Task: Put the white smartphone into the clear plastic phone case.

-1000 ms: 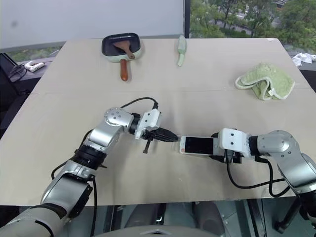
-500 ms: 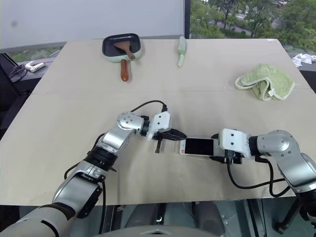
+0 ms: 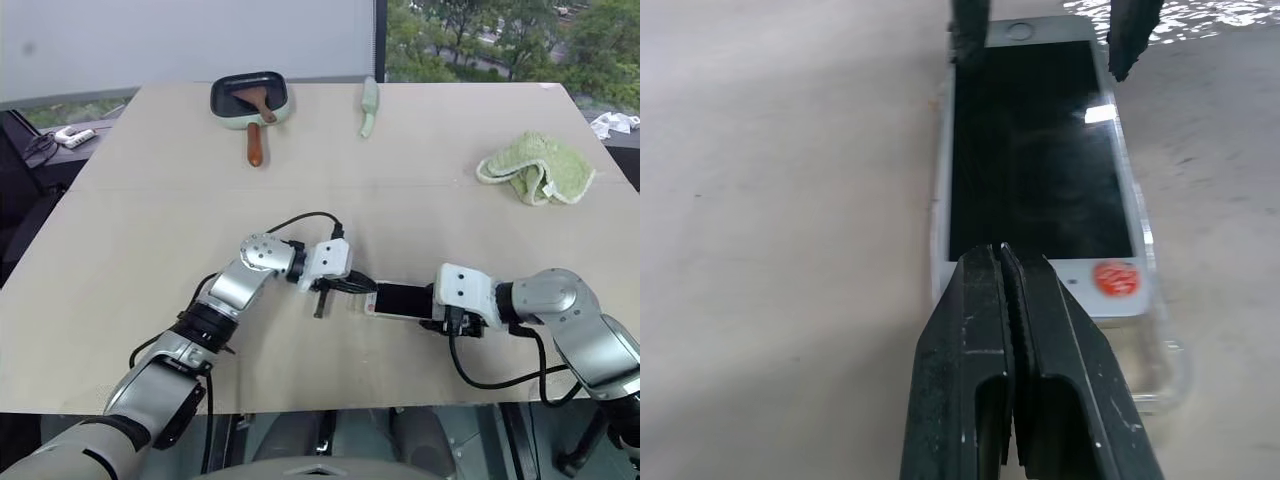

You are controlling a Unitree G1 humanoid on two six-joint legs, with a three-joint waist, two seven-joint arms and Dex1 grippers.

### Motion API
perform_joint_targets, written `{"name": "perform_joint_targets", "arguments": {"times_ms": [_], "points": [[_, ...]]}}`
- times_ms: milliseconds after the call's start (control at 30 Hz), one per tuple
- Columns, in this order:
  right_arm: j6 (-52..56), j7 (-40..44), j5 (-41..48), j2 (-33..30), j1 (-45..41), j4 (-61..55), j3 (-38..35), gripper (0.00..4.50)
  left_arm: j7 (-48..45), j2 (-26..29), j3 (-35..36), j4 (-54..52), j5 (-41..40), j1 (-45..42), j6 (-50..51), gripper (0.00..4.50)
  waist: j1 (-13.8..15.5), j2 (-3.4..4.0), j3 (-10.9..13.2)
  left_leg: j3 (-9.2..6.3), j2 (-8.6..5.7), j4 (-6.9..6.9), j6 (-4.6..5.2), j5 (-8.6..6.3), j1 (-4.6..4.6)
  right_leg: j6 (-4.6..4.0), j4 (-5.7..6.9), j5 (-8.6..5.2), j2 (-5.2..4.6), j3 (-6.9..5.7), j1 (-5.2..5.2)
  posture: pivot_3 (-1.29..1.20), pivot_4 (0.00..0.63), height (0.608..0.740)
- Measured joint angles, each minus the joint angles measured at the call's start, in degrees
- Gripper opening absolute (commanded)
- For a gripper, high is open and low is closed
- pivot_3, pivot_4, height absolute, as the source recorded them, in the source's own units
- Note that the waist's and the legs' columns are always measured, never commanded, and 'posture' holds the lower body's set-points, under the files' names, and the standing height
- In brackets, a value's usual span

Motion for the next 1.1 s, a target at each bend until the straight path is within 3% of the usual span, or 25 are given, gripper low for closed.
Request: {"name": "perform_joint_targets", "arguments": {"times_ms": [67, 200, 433, 633, 733, 967, 1100], "points": [[0.57, -0.17, 0.18, 0.02, -0.12, -0.06, 0.00, 2.92, 0.08, -0.09, -0.19, -0.13, 0.00, 0.02, 0.20, 0.06, 0.08, 0.00, 0.00, -0.01, 0.00, 0.00, 0.01, 0.00, 0.00, 0.00, 0.00, 0.00, -0.01, 0.00, 0.00, 0.00, 0.150, 0.740], [0.58, -0.48, 1.64, 0.28, -0.10, -0.03, -0.14, 4.47, 0.48, -0.59, -0.48, -0.42, 0.00, 0.02, 0.72, 0.00, 0.06, 0.00, 0.00, 0.00, 0.00, 0.01, 0.01, 0.00, 0.01, 0.01, 0.02, 0.01, -0.01, 0.01, 0.00, 0.00, 0.150, 0.740], [2.00, -0.51, 4.91, -2.08, 0.49, -0.05, -5.60, 4.47, 0.99, -0.68, -0.31, -1.43, -0.22, 0.33, 1.40, 0.00, 0.12, 0.00, 0.00, -0.02, 0.01, 0.01, 0.01, 0.00, -0.03, 0.01, 0.01, 0.01, -0.04, 0.01, 0.00, 0.00, 0.150, 0.740], [2.86, 1.42, 6.07, -7.40, 3.46, 0.99, -9.03, 1.63, 0.88, -0.42, 0.67, -9.18, -3.74, 1.26, 8.76, 0.00, -0.06, -0.01, 0.07, -0.01, 0.06, 0.00, 0.02, -0.01, -0.17, 0.01, 0.02, 0.00, -0.03, 0.01, -0.18, 0.00, 0.150, 0.740], [2.63, 1.77, 5.83, -8.06, 4.33, 1.03, -8.41, 0.09, 0.45, 2.63, 2.41, -15.81, -5.52, 0.17, 11.48, 0.00, -0.31, -0.01, 0.07, 0.06, 0.08, -0.05, 0.02, -0.01, -0.13, 0.01, 0.02, 0.00, -0.01, 0.07, -0.20, 0.00, 0.150, 0.740], [1.59, 1.57, 5.15, -7.21, 3.77, 1.32, -5.77, 0.03, -0.77, 12.58, 3.23, -17.49, -4.17, 3.23, 13.17, 0.00, -0.15, 0.02, 0.09, 0.11, 0.09, -0.14, 0.02, -0.01, -0.10, 0.01, -0.05, 0.00, -0.02, 0.11, -0.22, 0.00, 0.150, 0.740], [0.35, 1.51, 4.21, -6.72, 3.20, 2.52, -4.22, 0.03, -0.34, 13.55, 2.60, -14.94, -1.81, 4.14, 11.29, 0.00, 0.24, 0.02, 0.09, 0.07, 0.07, -0.13, 0.02, -0.01, -0.14, 0.01, -0.08, 0.00, -0.05, 0.06, -0.22, 0.00, 0.150, 0.740]]}}
